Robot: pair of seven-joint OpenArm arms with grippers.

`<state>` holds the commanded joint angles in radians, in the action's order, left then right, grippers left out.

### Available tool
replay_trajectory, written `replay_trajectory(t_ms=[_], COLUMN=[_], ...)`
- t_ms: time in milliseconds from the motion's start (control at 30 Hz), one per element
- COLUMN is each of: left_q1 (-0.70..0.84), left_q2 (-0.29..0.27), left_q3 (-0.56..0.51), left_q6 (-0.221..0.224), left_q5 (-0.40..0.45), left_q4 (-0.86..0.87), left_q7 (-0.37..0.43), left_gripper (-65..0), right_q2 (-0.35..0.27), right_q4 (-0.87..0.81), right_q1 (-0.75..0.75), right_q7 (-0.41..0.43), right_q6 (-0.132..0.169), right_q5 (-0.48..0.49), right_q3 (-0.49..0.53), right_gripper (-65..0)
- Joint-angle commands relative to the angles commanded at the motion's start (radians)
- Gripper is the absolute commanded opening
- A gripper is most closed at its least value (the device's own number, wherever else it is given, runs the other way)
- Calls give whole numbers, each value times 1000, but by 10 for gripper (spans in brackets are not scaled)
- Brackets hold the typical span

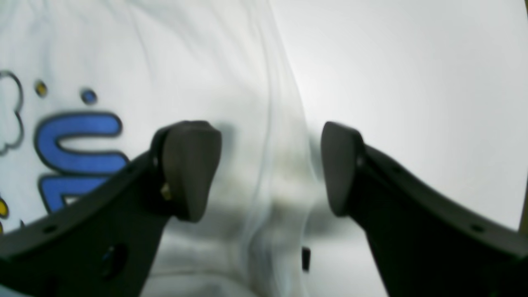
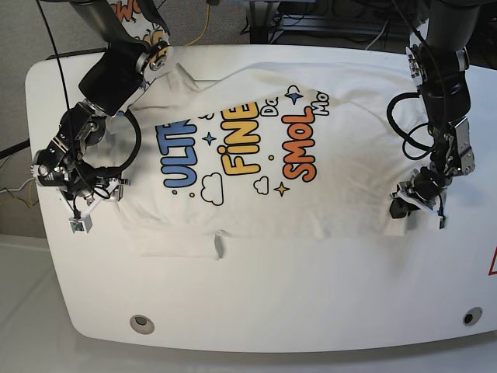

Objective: Fold the T-shirt properly
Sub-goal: 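Open the right gripper and release the shoulder corner by the collar, then move the open right gripper along the side edge toward the hem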

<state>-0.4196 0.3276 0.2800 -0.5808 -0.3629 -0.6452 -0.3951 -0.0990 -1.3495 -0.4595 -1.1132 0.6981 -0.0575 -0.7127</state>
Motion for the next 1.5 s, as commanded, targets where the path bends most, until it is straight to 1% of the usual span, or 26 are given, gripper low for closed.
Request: replay_trajectory(t_ms=[200, 400, 467, 600, 900, 967, 1333, 1500], left_q1=[2, 11, 14, 14, 14, 14, 14, 15], left_q2=[0, 0, 0, 0, 0, 0, 2, 2], left_q3=[0, 0, -2, -2, -2, -2, -2, -2], left_q6=[0, 0, 0, 0, 0, 0, 0, 0], left_q5=[0, 0, 0, 0, 0, 0, 0, 0], left_q4=[0, 0, -2, -2, -2, -2, -2, -2], left_q7=[0, 0, 0, 0, 0, 0, 0, -2], left_gripper=[-598, -598, -598, -598, -598, -598, -598, -598], right_q2=[-15, -17, -18, -40, -46, -61, -94, -112], right_q4=[86, 172, 206, 272, 388, 420, 574, 586], right_q1=[-29, -60, -69, -69, -64, -63, -81, -86], right_q7=[55, 109, 141, 196, 311, 345, 436, 460], right_q6=[0, 0, 0, 0, 0, 0, 0, 0], right_q5=[0, 0, 0, 2, 2, 2, 2, 2], right_q3=[-3, -83, -100, -106, -106, -106, -106, -106], right_gripper=[-249, -249, -249, -249, -249, -249, -249, -249])
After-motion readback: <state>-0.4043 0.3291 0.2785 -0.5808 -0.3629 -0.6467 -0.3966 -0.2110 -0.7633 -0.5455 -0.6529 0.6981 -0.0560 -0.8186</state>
